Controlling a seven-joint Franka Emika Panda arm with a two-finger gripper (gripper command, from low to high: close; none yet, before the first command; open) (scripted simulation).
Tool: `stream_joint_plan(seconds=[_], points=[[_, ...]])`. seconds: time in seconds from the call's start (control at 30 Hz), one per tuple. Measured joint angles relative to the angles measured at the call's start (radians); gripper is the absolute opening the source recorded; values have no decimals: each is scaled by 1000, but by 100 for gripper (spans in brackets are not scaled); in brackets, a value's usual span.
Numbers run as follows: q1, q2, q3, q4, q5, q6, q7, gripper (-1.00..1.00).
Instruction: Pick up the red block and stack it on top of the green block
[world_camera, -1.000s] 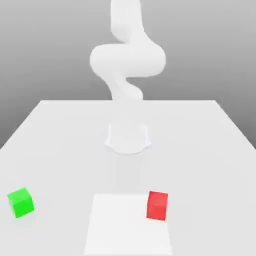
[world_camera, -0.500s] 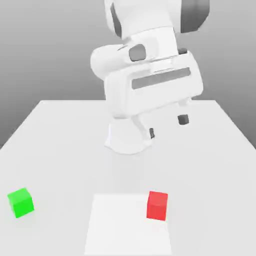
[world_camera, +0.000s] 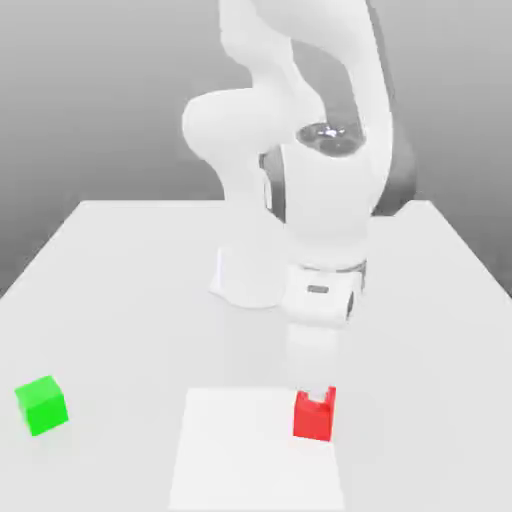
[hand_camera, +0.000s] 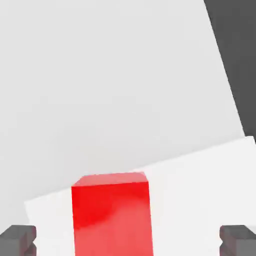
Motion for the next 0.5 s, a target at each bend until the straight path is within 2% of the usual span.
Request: stream_joint_plan(seconds=[0.27,0.5], points=[[4,84,-3,14,-2,80,-8,0],[-27,172,48,25,83,148,-69,0]])
